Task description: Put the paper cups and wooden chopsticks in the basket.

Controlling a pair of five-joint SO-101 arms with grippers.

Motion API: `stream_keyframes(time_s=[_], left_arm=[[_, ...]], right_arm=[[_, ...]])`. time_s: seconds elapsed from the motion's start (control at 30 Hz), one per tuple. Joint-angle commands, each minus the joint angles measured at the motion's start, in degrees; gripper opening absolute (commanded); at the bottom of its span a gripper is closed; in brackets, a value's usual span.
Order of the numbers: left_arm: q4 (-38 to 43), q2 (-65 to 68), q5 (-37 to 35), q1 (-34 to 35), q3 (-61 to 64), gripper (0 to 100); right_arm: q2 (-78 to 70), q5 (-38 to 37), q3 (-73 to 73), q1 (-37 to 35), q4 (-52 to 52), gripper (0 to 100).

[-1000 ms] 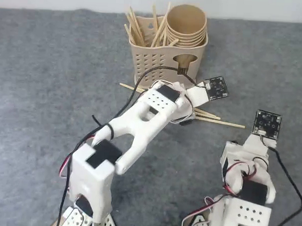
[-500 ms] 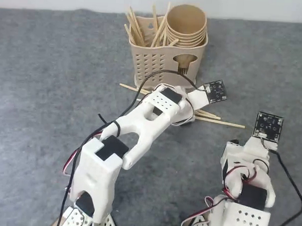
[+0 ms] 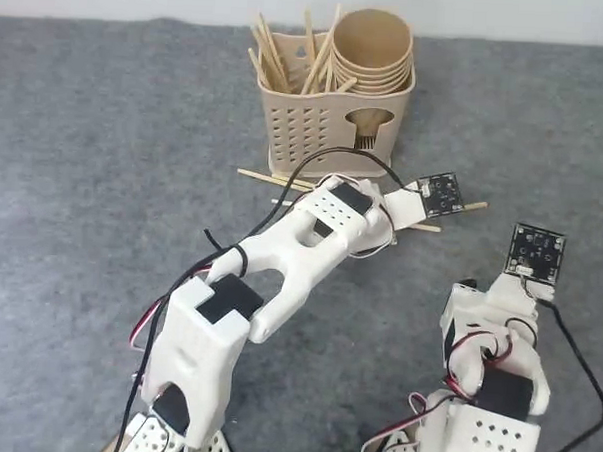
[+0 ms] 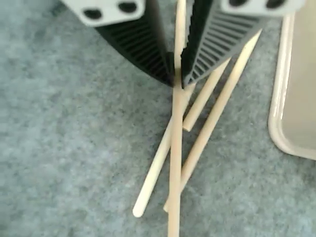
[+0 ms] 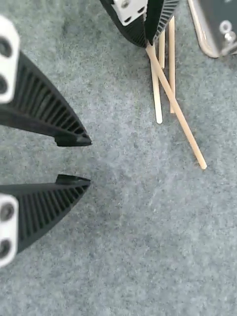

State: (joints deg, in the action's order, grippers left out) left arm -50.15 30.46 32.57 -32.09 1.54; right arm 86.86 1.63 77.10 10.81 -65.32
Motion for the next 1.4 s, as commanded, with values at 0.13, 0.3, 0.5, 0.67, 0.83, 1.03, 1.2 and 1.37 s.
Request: stream_keyframes(time_s=[0.13, 0.3, 0.5, 0.67, 0.83, 1.03, 1.2, 1.37], left_arm=[[-3.52, -1.23, 0.35, -4.04, -3.38, 2], [-3.87, -1.23, -0.09, -2.02, -7.34, 17], [-0.26, -0.62, 0.0, 0.88, -8.92, 28], [1.49, 0.53, 0.26, 0.88, -9.1, 28], [1.41, 4.4, 1.14, 0.79, -10.86, 28], [-1.93, 7.21, 1.93, 0.7, -15.34, 27], [-2.9, 7.74, 5.27, -0.26, -15.52, 10], [-8.0, 7.82, 11.69, -2.2, -15.43, 1]], right_arm=[[0.66, -0.88, -0.26, 0.22, 0.13, 10.5], [0.66, -0.88, -0.26, 0.22, 0.04, 10.5], [0.66, -0.88, -0.26, 0.22, 0.04, 10.5], [0.66, -0.88, -0.26, 0.22, -0.13, 10.5], [0.66, -0.88, -0.26, 0.22, -0.22, 10.6], [0.66, -1.67, -0.26, 0.22, -0.31, 10.5], [0.66, -2.37, -0.26, 0.22, -0.31, 10.4], [0.66, -2.37, -0.26, 0.22, -0.31, 10.4]])
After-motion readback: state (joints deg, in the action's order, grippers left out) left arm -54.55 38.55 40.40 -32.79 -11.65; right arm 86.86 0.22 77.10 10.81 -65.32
